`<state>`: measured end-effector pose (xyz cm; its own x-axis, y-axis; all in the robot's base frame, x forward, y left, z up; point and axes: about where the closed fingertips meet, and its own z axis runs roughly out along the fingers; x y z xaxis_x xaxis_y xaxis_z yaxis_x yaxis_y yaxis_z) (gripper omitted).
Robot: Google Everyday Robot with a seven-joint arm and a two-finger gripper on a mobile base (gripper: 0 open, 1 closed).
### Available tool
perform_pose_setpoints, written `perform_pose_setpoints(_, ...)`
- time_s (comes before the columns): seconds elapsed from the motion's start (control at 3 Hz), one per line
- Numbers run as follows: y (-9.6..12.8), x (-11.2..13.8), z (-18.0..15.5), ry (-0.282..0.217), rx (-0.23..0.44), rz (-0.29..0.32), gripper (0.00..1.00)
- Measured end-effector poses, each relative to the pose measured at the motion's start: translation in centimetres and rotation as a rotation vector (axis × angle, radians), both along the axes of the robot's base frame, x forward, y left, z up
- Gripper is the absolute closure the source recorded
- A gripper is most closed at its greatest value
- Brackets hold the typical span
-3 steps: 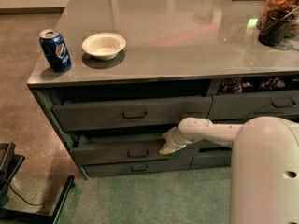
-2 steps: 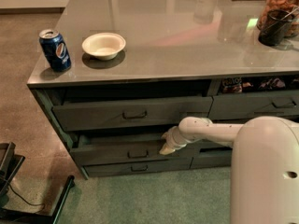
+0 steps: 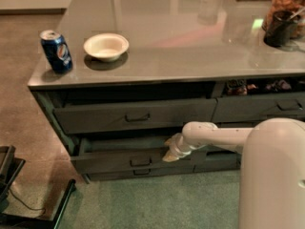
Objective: Open middle drawer
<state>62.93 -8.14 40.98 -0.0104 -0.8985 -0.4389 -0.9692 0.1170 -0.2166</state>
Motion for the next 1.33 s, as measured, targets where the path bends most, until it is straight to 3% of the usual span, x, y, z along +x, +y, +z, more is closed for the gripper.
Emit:
perform_pose_setpoints(0.33,0.1,-3.6,0.4,0.068,0.005,0.006,0.11)
perform_pose_setpoints(0.67,0.0,-7.5,0.7,0.145,0.016,0.009,0.00)
perform_pose_setpoints(1.33,-0.6,-12.5,1.5,0.299,0.018,0.043,0.00)
